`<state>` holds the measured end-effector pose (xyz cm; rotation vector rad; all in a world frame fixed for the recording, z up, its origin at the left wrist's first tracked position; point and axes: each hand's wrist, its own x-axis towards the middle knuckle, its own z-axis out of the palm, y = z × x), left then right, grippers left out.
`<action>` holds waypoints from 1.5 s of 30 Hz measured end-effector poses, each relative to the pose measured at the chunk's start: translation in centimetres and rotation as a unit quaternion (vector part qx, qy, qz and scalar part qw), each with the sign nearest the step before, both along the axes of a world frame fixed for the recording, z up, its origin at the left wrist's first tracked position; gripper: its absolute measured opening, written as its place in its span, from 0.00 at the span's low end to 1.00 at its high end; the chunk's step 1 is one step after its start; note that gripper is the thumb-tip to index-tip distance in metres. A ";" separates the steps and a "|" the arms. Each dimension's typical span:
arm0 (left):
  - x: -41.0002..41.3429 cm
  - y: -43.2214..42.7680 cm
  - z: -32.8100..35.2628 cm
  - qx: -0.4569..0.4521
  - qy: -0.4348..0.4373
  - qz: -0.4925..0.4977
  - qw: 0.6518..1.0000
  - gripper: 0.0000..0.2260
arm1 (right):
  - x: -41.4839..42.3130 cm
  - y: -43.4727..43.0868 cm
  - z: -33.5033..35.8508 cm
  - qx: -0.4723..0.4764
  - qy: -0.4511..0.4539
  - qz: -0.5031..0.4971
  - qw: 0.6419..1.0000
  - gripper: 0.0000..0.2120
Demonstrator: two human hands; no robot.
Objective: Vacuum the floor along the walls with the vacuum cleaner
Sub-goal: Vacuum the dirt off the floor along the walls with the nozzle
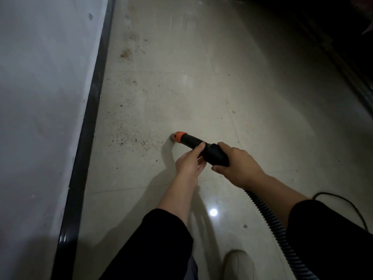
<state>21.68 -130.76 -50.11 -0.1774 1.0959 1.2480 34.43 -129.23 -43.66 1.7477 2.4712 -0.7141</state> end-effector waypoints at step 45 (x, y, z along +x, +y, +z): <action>-2.4 -4.3 4.2 -0.103 0.021 -0.085 0.991 0.14 | -0.9 -1.2 3.5 -0.109 0.037 0.085 0.990 0.24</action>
